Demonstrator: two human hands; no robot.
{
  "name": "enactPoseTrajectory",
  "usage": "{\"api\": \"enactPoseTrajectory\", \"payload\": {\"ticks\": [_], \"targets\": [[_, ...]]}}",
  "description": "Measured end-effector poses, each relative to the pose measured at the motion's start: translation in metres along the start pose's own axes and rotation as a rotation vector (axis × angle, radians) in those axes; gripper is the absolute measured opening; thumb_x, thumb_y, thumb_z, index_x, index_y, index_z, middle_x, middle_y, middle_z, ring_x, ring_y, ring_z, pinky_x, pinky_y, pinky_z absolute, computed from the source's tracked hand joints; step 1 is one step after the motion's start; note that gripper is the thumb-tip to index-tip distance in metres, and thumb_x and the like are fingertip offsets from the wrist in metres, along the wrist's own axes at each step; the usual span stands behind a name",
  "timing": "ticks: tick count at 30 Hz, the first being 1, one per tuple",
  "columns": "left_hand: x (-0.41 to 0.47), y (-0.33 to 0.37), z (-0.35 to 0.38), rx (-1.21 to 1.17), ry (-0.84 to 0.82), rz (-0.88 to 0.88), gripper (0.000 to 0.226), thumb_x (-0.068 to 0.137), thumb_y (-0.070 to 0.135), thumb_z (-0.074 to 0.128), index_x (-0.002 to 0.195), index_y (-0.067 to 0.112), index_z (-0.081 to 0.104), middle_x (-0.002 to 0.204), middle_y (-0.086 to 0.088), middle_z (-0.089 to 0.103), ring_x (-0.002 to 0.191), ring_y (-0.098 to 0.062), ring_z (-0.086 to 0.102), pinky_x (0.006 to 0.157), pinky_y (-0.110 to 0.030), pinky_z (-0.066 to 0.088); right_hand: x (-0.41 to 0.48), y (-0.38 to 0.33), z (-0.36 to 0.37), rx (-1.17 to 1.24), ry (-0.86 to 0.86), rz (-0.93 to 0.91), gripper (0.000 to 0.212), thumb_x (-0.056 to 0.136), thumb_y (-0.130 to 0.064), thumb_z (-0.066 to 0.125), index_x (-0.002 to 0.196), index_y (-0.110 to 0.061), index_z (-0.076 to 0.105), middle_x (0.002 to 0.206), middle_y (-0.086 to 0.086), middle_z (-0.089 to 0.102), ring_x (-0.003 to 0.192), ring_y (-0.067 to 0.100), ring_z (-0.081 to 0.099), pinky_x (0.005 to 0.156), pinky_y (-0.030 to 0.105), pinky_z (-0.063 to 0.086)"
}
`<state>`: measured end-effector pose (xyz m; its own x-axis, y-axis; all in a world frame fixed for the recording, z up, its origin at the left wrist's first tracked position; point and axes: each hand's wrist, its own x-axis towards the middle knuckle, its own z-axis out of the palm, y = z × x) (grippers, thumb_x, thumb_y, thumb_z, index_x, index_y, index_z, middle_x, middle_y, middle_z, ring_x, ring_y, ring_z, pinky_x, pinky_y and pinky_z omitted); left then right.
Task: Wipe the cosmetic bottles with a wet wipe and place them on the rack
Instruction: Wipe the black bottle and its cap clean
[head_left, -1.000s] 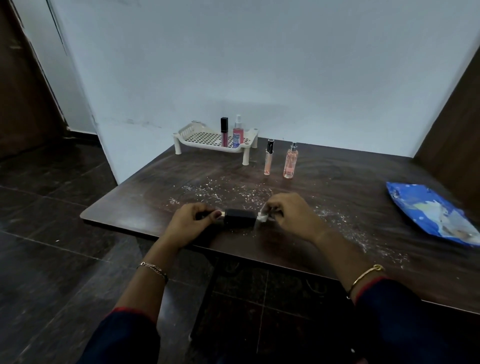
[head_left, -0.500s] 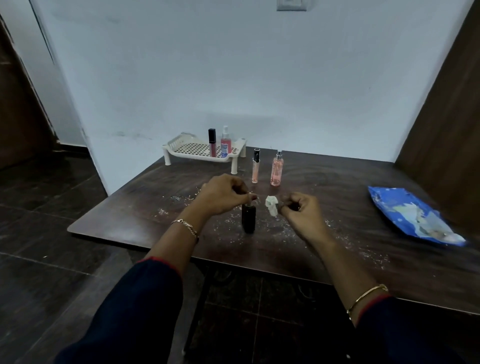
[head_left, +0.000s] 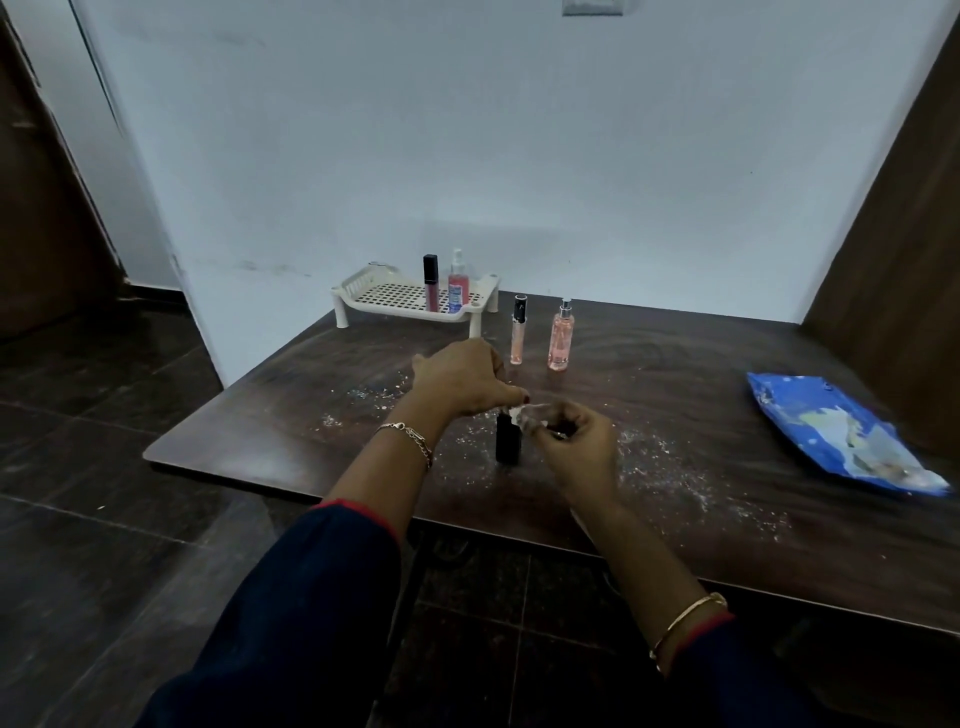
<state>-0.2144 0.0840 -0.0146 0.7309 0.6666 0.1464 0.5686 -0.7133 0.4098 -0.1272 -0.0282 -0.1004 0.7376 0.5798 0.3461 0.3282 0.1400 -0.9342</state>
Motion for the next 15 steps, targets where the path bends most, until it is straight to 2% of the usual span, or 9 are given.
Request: {"api": "enactPoseTrajectory", "payload": {"ticks": [4,6,11,15], "targets": [[0.001,0.002,-0.002,0.049,-0.015,0.004,0.035,0.071,0.051,0.07,0.061,0.024,0.05,0.068,0.012,0.053,0.084,-0.015,0.056,0.103,-0.059,0.028,-0.004,0.007,-0.004,-0.181,-0.061,-0.078,0.018,0.073,-0.007,0.077,0.066,-0.02,0.066,0.067,-0.009,0.068,0.066,0.002,0.065,0.068,0.018,0.053],[0.001,0.002,-0.001,0.041,-0.02,0.0,0.034,0.071,0.049,0.071,0.061,0.024,0.05,0.068,0.013,0.053,0.084,-0.015,0.056,0.103,-0.06,0.028,-0.01,0.01,-0.005,-0.253,-0.098,-0.089,0.016,0.072,-0.007,0.078,0.066,-0.015,0.066,0.067,-0.012,0.066,0.067,-0.002,0.064,0.07,0.014,0.051],[-0.001,0.004,-0.001,0.033,-0.01,-0.007,0.038,0.071,0.049,0.069,0.059,0.023,0.044,0.067,0.011,0.05,0.082,-0.017,0.055,0.102,-0.057,0.03,-0.002,0.001,0.0,-0.248,-0.013,-0.098,0.009,0.074,-0.01,0.076,0.069,-0.011,0.068,0.07,-0.003,0.07,0.068,0.008,0.066,0.068,0.028,0.056],[0.001,0.002,0.0,0.012,-0.023,-0.014,0.038,0.071,0.049,0.069,0.06,0.022,0.045,0.065,0.011,0.05,0.08,-0.017,0.054,0.102,-0.058,0.029,0.001,-0.005,0.003,-0.253,0.045,-0.138,0.01,0.072,-0.007,0.074,0.069,-0.012,0.066,0.072,0.0,0.069,0.068,0.012,0.065,0.066,0.03,0.056]]}}
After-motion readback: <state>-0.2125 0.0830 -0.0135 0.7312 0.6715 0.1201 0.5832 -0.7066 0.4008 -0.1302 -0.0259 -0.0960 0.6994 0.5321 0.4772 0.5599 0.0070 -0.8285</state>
